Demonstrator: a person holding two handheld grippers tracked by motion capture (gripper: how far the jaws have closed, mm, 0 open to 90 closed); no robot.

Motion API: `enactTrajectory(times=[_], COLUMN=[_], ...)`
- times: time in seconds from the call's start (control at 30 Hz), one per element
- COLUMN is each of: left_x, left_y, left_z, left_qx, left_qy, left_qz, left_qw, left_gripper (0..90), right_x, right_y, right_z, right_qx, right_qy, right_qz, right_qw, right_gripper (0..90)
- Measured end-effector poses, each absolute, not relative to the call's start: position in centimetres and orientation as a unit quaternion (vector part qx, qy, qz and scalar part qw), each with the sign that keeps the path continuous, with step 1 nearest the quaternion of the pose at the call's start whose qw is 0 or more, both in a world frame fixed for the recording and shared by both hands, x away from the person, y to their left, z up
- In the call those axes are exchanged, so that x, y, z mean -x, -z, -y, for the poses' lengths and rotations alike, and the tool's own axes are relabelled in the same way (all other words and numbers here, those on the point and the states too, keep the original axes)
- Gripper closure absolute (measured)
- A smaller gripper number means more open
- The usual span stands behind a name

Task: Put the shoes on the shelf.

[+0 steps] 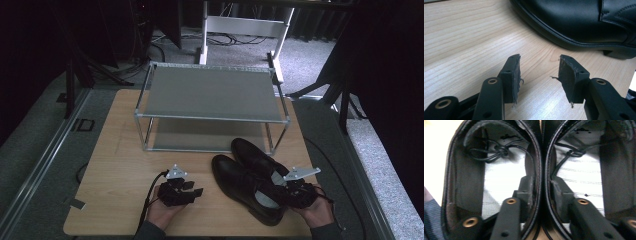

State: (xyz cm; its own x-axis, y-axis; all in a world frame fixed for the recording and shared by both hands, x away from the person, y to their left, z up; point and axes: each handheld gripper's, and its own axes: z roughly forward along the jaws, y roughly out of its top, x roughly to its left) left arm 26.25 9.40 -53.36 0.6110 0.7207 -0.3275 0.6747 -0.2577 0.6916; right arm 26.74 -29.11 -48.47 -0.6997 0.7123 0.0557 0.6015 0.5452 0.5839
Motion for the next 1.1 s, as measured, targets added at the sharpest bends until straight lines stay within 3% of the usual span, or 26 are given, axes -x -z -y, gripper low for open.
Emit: enactTrajectory(times=[0.17, 1.1], left_x=[-26.3, -26.4], left_y=[53.4, 53.1], left_z=[-9.4, -9.7], left_qx=[-0.792, -0.789], left_qy=[-0.027, -0.034], left_qz=[-0.441, -0.443], left_qw=[0.421, 0.424], left_gripper=[52.5, 52.6], right_x=[-26.6, -26.8], right_y=[48.5, 47.1], right_z=[29.3, 28.1], right_qx=[-0.390, -0.392], right_qy=[-0.310, -0.357], right_qz=[-0.862, -0.841], right_qw=[0.095, 0.110], right_gripper=[79.4, 80.4])
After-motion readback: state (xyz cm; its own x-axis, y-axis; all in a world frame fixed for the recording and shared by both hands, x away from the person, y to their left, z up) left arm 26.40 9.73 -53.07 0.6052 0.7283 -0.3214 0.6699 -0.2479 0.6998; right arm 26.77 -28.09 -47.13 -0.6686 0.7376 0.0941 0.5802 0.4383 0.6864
